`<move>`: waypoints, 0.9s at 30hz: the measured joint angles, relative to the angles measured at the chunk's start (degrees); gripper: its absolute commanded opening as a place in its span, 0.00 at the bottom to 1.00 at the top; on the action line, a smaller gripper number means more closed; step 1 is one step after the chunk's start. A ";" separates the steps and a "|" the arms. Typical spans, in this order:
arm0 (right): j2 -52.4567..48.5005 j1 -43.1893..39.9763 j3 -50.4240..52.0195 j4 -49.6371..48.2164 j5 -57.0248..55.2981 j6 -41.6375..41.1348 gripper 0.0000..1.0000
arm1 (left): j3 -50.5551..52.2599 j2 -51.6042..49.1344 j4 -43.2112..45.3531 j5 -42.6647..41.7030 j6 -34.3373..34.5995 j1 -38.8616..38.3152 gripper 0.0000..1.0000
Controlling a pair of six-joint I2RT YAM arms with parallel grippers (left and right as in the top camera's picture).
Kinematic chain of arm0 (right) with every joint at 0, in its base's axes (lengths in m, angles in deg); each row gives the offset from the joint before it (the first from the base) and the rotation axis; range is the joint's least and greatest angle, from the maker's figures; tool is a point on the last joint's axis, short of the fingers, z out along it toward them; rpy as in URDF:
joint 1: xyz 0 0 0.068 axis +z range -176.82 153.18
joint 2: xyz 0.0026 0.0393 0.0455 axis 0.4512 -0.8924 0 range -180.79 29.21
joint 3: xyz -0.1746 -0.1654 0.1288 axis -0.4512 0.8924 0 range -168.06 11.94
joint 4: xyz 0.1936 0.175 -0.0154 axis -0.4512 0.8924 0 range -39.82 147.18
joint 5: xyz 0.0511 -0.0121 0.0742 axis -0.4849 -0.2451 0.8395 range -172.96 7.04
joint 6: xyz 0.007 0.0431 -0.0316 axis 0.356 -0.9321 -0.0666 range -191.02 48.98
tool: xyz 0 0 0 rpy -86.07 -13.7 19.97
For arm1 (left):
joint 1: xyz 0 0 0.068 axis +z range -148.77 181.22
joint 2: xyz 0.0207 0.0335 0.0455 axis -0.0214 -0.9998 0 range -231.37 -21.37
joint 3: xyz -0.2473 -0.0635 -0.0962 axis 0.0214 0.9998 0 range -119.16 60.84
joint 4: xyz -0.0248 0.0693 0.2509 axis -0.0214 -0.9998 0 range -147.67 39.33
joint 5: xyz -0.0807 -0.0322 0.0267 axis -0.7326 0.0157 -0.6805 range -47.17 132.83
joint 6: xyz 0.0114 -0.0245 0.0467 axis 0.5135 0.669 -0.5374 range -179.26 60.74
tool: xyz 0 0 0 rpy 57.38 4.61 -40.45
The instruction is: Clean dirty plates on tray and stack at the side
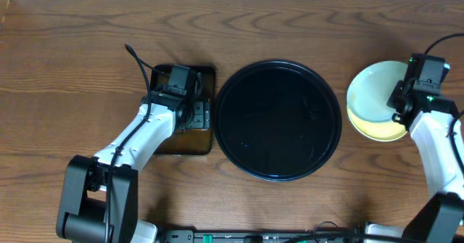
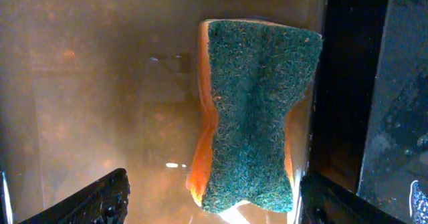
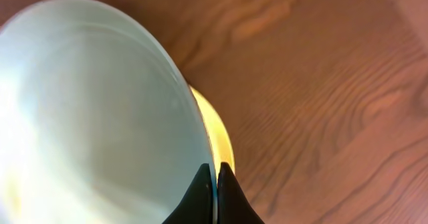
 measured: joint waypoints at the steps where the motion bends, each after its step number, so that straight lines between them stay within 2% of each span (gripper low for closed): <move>1: -1.14 -0.85 0.00 0.04 0.85 -0.20 0.03 | 0.00 0.00 0.02 0.02 0.00 0.00 0.83; 2: -1.79 -1.27 0.00 0.02 1.42 -0.37 0.10 | 0.00 0.00 0.00 0.00 0.00 0.00 0.83; 3: -2.21 -1.55 0.00 0.02 1.75 -0.44 0.31 | 0.00 0.00 0.00 0.02 0.00 0.00 0.83; 4: -2.58 -1.88 0.00 0.00 2.21 -0.50 0.40 | 0.00 0.00 0.00 0.00 0.00 0.00 0.83; 9: -2.75 -2.16 0.00 -0.68 6.58 -0.98 0.41 | 0.00 0.00 0.02 0.00 0.00 0.00 0.83; 16: -0.61 0.28 0.00 -0.68 23.45 2.71 0.50 | 0.00 1.70 0.00 0.02 0.00 0.00 0.83; 19: 0.00 4.72 0.00 -0.85 31.28 6.19 0.61 | -0.15 5.09 -0.55 0.00 0.00 0.00 0.83; 20: 0.00 6.36 0.00 -0.83 33.18 7.06 0.69 | -0.55 5.99 -1.51 0.00 0.00 0.04 0.83; 21: 0.00 7.91 0.00 -0.81 34.60 8.87 0.99 | -1.33 6.54 -2.95 0.02 0.00 0.13 0.83; 24: 0.00 11.34 -0.02 -0.20 37.40 10.05 0.99 | -4.96 6.73 -7.61 -0.02 0.00 1.16 0.83; 27: 0.00 12.09 -1.53 4.83 38.34 11.04 0.99 | -9.25 6.78 -12.85 0.00 0.00 3.39 0.83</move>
